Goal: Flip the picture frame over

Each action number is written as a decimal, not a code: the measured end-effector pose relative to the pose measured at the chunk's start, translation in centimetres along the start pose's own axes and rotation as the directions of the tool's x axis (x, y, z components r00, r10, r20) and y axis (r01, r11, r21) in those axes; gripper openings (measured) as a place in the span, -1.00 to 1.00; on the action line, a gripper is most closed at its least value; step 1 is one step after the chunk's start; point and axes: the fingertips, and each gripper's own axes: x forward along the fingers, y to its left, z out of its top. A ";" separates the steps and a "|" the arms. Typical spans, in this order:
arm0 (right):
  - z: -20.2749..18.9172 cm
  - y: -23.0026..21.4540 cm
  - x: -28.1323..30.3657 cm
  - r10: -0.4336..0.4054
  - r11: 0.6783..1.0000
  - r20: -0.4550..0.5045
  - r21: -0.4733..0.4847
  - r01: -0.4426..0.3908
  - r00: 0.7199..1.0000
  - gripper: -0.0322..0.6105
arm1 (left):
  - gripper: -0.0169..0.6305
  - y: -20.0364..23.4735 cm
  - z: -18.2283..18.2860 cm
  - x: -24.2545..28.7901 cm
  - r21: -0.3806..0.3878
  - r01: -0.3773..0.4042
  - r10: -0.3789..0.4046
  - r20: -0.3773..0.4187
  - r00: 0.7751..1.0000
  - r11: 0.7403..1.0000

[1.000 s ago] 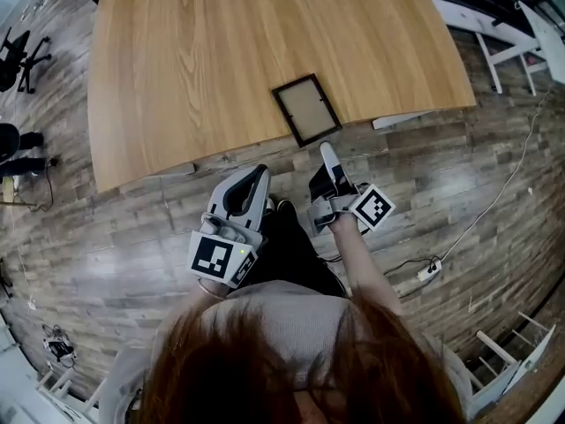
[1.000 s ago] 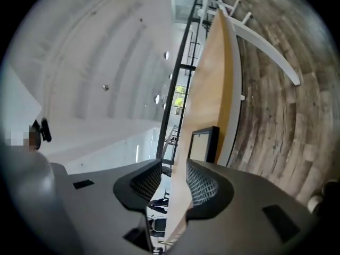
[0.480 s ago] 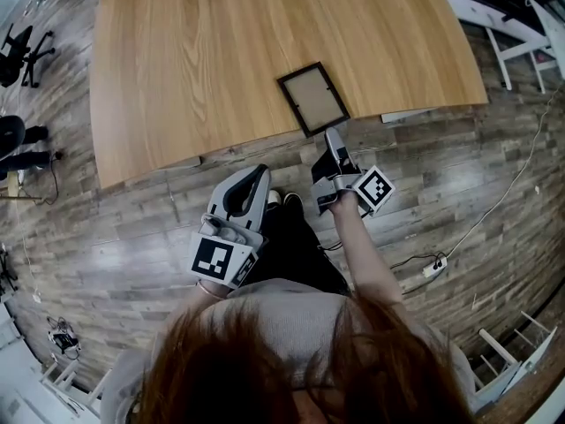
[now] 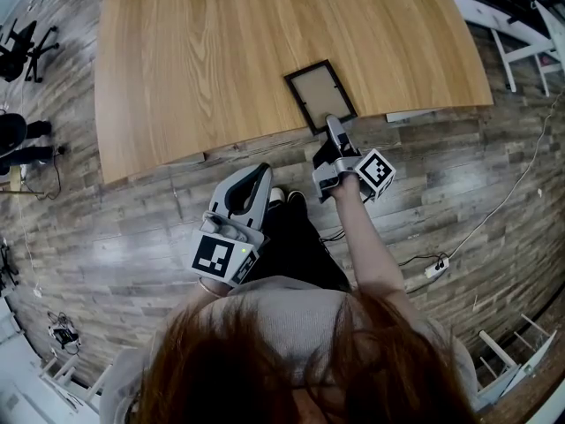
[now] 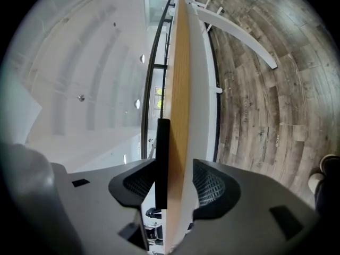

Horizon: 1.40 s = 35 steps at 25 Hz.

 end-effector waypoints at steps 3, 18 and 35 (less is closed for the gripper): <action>0.1 0.0 0.5 0.011 1.000 -0.002 0.006 -0.011 1.000 -0.26 | -0.92 0.1 0.1 -0.1 0.001 -0.001 0.001 0.002 1.000 1.000; -1.4 1.1 -2.1 0.070 0.995 0.085 0.069 -0.076 0.994 -0.62 | -0.92 -0.3 0.1 -0.1 -0.020 0.024 -0.024 0.001 1.000 1.000; 0.5 4.1 -4.3 0.024 1.000 0.180 -0.005 -0.023 0.983 -0.63 | -0.92 -1.1 2.0 -0.5 -0.001 0.042 -0.042 0.043 0.998 0.999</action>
